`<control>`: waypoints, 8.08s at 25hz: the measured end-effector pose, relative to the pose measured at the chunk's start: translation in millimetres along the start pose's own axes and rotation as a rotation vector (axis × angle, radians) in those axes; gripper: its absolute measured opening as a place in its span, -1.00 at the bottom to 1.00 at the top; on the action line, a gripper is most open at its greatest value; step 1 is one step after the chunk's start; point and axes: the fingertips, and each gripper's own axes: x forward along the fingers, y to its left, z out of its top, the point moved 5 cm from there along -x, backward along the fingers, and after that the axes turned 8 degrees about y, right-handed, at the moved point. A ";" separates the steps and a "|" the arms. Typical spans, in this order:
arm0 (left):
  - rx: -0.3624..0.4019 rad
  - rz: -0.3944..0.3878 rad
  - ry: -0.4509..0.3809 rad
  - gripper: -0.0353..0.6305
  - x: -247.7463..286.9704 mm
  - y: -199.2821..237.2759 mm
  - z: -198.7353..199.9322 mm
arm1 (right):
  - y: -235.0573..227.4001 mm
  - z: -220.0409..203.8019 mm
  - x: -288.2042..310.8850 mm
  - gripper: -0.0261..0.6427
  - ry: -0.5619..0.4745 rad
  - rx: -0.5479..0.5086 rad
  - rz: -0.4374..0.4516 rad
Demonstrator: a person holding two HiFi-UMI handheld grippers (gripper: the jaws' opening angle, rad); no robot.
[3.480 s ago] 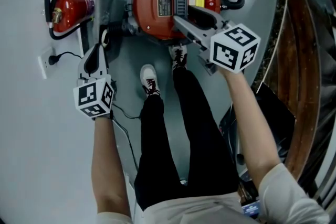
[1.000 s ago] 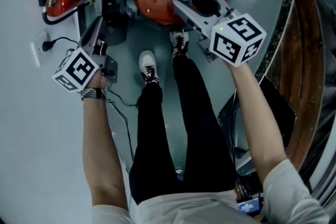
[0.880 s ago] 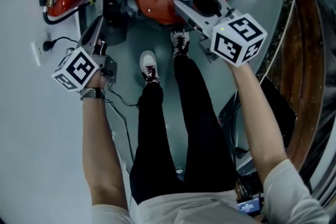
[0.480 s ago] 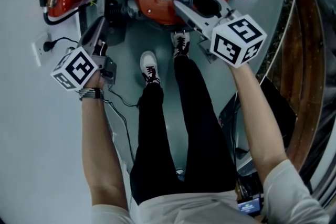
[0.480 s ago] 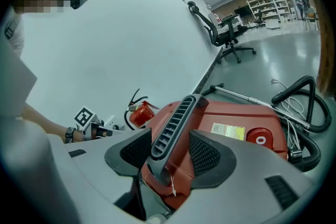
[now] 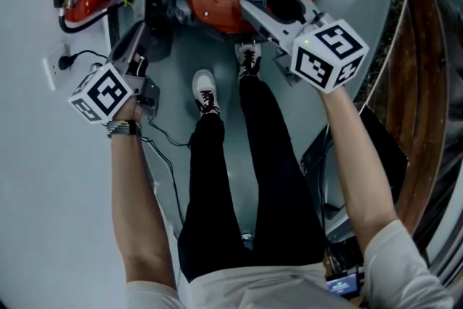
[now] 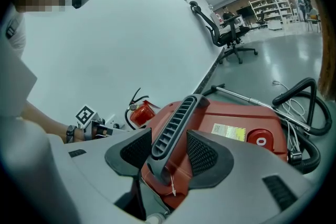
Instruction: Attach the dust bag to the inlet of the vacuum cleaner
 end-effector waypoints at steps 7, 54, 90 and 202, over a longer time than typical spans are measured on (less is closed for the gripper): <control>0.003 -0.002 0.016 -0.85 1.8 -1.7 -0.6 | -0.7 -0.8 0.0 -0.27 0.004 -0.009 0.000; 0.495 0.436 -0.016 -0.78 11.2 -15.2 -24.6 | -0.1 -0.1 -0.3 -0.27 0.003 -0.016 0.005; 0.294 0.265 0.024 -0.82 9.7 -16.2 -15.4 | 1.1 -0.6 -0.4 -0.27 0.000 -0.026 -0.004; 0.196 0.199 0.071 -0.73 31.5 -43.9 -24.1 | 2.5 0.0 -0.6 -0.27 -0.020 -0.038 -0.019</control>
